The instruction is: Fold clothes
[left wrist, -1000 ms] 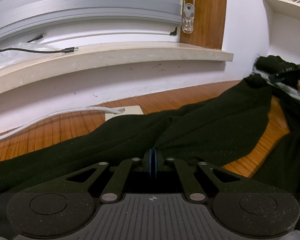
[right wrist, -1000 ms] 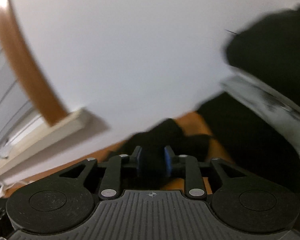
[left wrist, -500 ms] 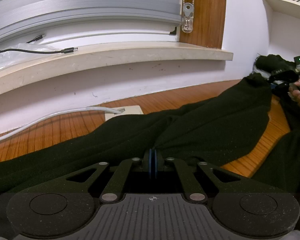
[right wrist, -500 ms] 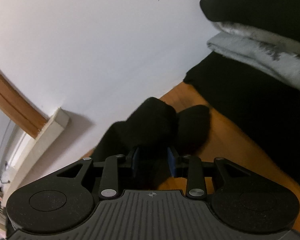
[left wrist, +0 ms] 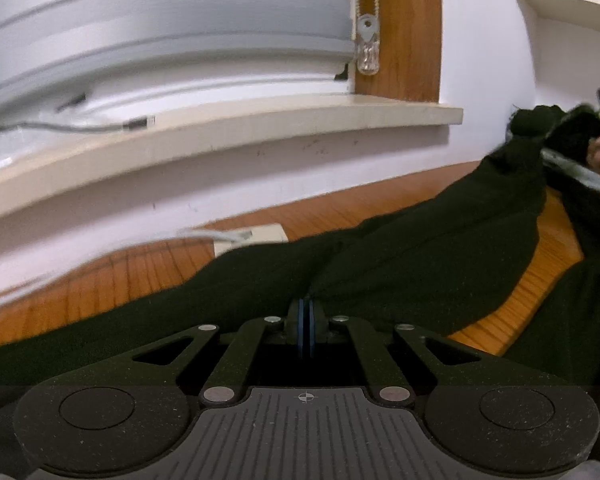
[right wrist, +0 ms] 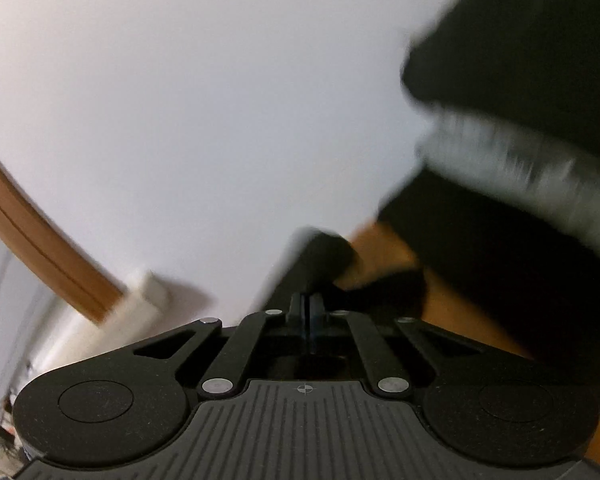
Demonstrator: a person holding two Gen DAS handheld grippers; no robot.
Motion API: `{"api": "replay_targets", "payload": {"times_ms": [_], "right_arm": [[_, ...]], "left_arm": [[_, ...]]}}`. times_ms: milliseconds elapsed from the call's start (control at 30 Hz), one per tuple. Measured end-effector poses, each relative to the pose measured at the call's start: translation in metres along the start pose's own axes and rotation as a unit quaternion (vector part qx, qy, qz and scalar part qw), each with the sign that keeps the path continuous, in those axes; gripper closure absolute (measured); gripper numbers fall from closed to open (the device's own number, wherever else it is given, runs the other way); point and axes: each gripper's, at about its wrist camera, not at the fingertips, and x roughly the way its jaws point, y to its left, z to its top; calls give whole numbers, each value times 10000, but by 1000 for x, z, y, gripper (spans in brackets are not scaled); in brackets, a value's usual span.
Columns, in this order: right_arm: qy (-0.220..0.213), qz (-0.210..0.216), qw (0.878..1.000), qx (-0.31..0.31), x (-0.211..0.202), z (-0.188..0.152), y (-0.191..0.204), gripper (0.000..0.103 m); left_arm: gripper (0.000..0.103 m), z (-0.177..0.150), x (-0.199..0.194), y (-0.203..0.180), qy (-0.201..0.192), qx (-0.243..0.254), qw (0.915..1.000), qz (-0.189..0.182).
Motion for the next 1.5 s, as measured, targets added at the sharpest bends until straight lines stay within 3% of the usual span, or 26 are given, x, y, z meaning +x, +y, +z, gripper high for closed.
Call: {"api": "replay_targets", "payload": {"times_ms": [267,400,600,733,867,967,1033,1067,1167,1233,1333,1467,1500], "right_arm": [[-412,-298,9974,-513,-55,20,27,100],[-295,-485,9966,-597,-50,17,28,100],[-416,-338,9962,-688,-12,35,50,100],[-849,-149,9939,-688,11,71,94,101],[-1540,232,9823,-1044,-7,95,143,101],[-1993,276,9729,-1143,-40,92,144,101],[-2157,-140,9695,-1155,-59,76,120,102],[-2086,-365,9703,-1173,-63,67,105,102],[-1150,-1263,9792,-1092,-47,34,38,97],[-653,-1540,9818,-902,-38,14,2,96],[-495,-1613,9816,-890,-37,-2,-17,93],[-406,-1300,9821,-1298,-32,-5,6,75],[-398,-1217,9810,-1460,-31,-8,14,74]], "left_arm": [[101,32,-48,-13,-736,222,9970,39],[100,32,-53,-13,-778,230,9967,71],[100,49,-45,-3,-862,302,9952,353],[101,74,-54,9,-1169,233,9913,559],[101,92,-72,7,-1464,321,9861,718],[101,88,-80,-3,-1490,372,9864,593],[101,77,-77,-13,-1283,380,9905,314],[101,69,-71,-19,-1089,398,9932,130],[100,46,-53,-36,-528,369,9966,-520],[96,30,-43,-45,-240,335,9951,-901],[96,26,-43,-48,-198,318,9953,-888],[96,32,-45,-38,-255,174,9975,-641],[96,33,-43,-35,-243,145,9979,-582]]}}
